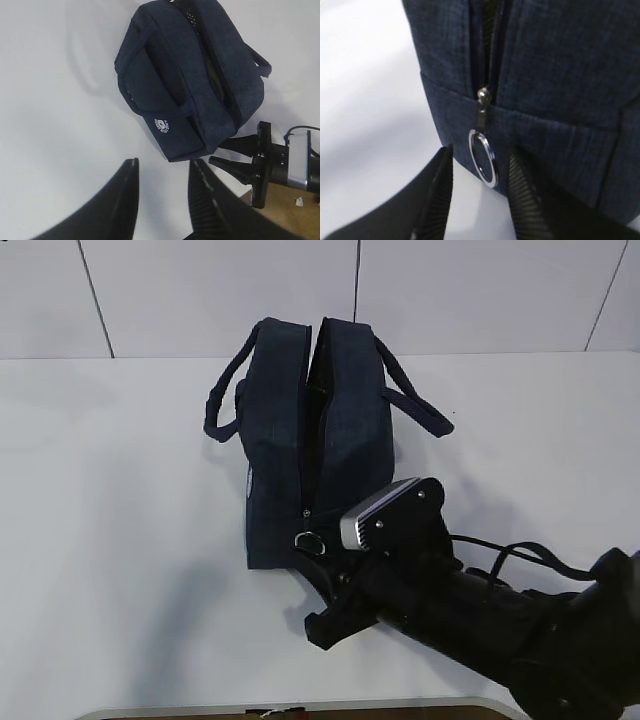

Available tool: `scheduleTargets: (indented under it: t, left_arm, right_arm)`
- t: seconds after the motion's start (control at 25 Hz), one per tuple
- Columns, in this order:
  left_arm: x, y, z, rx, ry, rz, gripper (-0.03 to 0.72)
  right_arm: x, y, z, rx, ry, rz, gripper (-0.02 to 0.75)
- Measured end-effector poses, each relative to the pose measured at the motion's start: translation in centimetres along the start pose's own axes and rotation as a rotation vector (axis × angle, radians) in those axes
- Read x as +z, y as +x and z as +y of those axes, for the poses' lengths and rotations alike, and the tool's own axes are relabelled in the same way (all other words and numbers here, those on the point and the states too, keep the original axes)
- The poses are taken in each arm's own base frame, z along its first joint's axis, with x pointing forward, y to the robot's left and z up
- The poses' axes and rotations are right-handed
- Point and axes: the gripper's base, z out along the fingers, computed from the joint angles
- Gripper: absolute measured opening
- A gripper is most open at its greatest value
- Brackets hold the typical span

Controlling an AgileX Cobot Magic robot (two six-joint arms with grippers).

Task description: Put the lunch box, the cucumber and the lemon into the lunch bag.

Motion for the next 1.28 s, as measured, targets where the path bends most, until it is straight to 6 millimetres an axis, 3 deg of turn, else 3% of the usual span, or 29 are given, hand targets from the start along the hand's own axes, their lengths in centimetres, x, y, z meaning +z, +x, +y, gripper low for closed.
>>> scheduleTargets:
  t: [0.2, 1.28]
  left_arm:
    - [0.0, 0.0, 0.0, 0.0, 0.0, 0.0, 0.239]
    - [0.0, 0.0, 0.0, 0.0, 0.0, 0.0, 0.239]
  right_arm:
    - [0.43, 0.76, 0.32, 0.003, -0.038, 0.029, 0.3]
    - [1.04, 0.58, 0.65, -0.003, -0.078, -0.039, 0.3]
